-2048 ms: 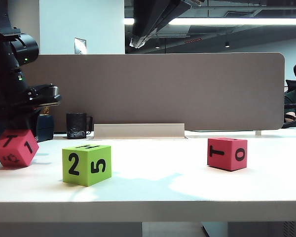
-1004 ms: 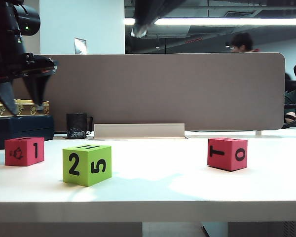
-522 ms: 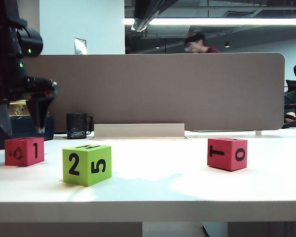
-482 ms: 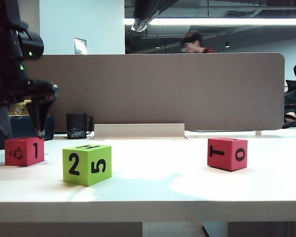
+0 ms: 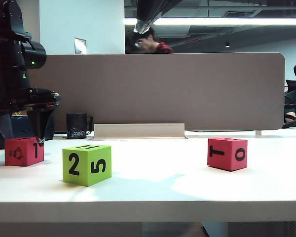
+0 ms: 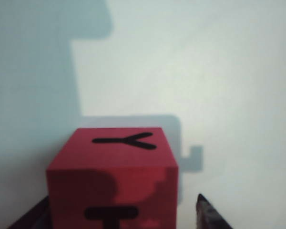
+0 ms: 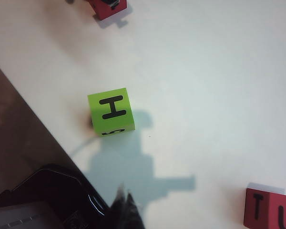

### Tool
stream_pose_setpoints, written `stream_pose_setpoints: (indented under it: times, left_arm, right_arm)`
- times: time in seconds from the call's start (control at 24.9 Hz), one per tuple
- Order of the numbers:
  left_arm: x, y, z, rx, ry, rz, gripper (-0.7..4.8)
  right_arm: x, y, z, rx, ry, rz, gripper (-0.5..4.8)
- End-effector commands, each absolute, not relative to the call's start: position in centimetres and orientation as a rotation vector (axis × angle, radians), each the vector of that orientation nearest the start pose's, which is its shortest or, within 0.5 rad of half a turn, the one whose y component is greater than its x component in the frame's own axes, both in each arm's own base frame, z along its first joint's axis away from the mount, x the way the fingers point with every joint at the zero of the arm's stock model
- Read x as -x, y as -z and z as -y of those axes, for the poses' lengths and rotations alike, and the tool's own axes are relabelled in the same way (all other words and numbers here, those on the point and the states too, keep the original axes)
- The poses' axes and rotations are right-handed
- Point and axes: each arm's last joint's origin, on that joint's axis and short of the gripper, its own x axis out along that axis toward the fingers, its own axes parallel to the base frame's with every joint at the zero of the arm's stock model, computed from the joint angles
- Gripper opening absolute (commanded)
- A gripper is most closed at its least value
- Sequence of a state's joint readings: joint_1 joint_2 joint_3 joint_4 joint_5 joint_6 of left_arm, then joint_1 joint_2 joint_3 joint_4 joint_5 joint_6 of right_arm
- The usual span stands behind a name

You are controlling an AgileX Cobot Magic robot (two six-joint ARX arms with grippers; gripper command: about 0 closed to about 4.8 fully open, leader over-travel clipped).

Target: Select the appropriate blocks from the scattered letter blocks on the table and arrange them in a row to spell out "THU".

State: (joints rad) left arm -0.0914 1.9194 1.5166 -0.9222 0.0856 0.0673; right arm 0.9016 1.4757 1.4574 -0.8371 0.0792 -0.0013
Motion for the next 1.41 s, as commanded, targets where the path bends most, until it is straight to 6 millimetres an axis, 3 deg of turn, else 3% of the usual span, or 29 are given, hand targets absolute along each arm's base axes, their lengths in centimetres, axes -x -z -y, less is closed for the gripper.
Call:
stream_pose_setpoints:
  times: [0.04, 0.12, 0.6, 1.0, 1.41]
  left_arm:
    - [-38.2, -21.7, 3.8, -0.067, 0.196, -1.315, 3.06]
    - [-38.2, -21.7, 3.8, -0.067, 0.196, -1.312, 2.68]
    - [-37.9, -21.6, 5.1, -0.064, 0.216, -1.331, 2.67]
    - [-36.9, -21.7, 11.0, -0.095, 0.294, -1.313, 2.67]
    - [-36.6, -21.8, 12.6, -0.008, 0.318, -1.308, 2.67]
  right_arm:
    - [-19.0, -35.3, -23.7, 0.407, -0.774, -0.757, -0.05]
    - [-19.0, -35.3, -23.7, 0.407, -0.774, -0.757, -0.05]
    - [-19.0, -35.3, -23.7, 0.407, -0.774, -0.757, -0.05]
    - [-18.9, -35.2, -23.6, 0.414, -0.773, -0.77, -0.05]
    - [-18.8, -35.1, -23.5, 0.424, -0.771, -0.787, -0.05]
